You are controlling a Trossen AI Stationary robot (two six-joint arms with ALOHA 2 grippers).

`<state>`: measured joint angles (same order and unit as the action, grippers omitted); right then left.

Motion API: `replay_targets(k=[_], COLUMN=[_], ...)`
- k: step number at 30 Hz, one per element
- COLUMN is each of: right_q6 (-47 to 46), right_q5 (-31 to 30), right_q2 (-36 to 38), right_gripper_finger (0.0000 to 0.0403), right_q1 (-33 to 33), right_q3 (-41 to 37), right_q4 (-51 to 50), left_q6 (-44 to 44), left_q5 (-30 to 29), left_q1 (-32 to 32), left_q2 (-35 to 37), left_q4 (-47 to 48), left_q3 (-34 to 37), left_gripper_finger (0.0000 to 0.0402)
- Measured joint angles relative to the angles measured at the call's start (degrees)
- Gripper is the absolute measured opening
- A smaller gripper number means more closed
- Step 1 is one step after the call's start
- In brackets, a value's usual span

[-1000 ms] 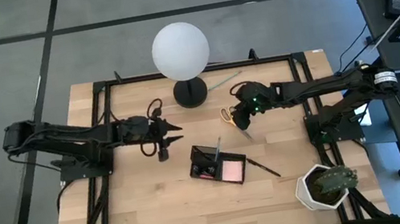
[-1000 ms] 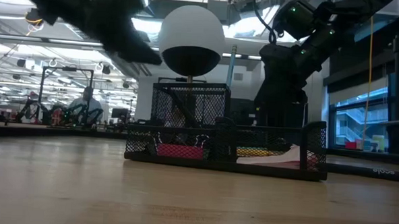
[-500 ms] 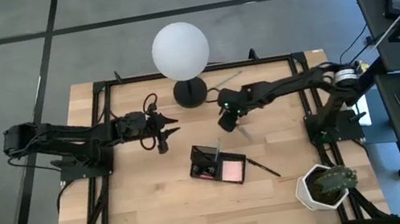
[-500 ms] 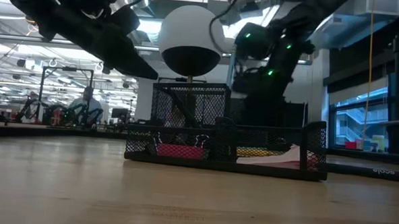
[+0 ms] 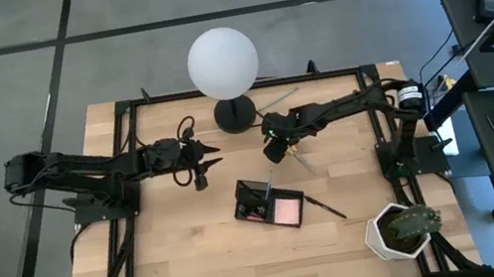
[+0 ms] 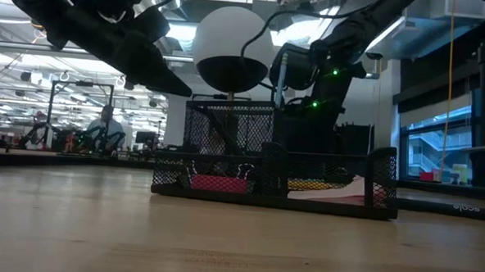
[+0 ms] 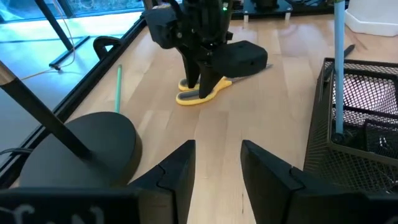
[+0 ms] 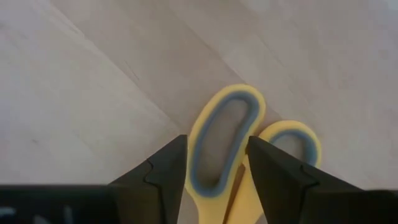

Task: Pick and place office supplies into organizer
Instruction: Put the yellow scissors into the black desk organizer

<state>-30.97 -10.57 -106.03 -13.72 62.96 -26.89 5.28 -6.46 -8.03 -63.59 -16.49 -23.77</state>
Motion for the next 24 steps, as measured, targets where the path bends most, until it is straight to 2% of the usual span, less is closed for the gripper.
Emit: replay_targets(k=[17, 24], right_q6=[-1.9, -3.4], right_q5=[-3.4, -2.5], right_q2=[1.0, -2.7], right_gripper_finger=[0.0171, 0.0171], right_q1=[-0.2, -0.1], right_q3=[-0.5, -0.4], right_q4=[-2.3, -1.0], left_q6=[0.0, 0.0], left_q5=[0.2, 0.2], left_q1=[0.0, 0.0], left_q2=[0.0, 0.0], left_q4=[0.5, 0.7], left_q3=[0.0, 0.0], left_gripper_finger=[0.0123, 0.0123])
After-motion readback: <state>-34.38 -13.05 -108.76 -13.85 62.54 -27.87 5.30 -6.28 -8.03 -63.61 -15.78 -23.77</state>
